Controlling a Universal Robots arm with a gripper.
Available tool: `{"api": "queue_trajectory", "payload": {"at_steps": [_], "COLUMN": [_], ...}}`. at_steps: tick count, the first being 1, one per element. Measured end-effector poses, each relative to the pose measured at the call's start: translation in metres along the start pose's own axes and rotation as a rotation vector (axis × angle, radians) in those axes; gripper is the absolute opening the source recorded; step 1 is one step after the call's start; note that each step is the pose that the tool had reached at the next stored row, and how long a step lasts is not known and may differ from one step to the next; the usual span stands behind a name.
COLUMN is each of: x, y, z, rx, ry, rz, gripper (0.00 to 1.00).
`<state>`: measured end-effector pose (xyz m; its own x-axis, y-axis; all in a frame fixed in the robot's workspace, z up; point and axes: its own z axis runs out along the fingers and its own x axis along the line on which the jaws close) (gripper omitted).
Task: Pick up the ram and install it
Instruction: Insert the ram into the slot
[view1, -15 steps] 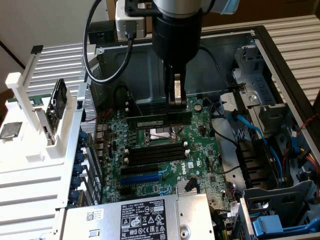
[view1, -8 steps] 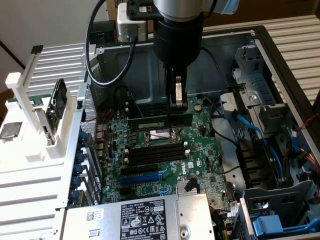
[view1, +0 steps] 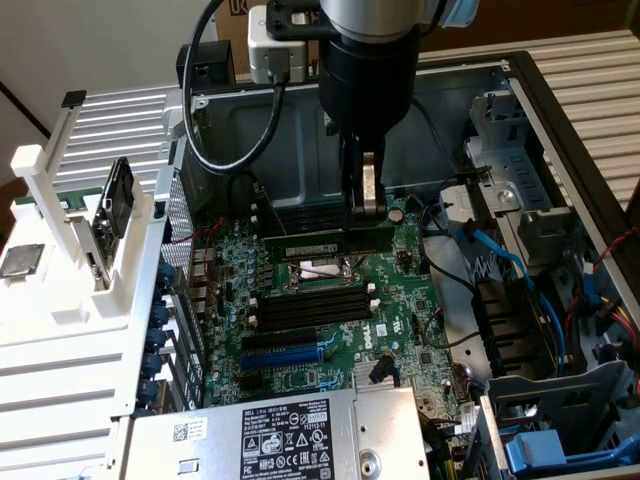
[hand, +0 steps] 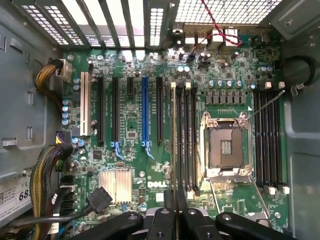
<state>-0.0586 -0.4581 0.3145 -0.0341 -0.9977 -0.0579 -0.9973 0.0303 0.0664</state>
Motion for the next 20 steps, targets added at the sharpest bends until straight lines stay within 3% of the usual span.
{"api": "queue_trajectory", "payload": {"at_steps": [10,20], "x": [-0.0021,0.0016], "y": [-0.0006,-0.0007], "z": [0.0001,-0.0001], "rx": [0.0001,-0.0004], "ry": [-0.0004,-0.0136], "rz": [0.000,-0.001], "gripper": [0.12,0.12]}}
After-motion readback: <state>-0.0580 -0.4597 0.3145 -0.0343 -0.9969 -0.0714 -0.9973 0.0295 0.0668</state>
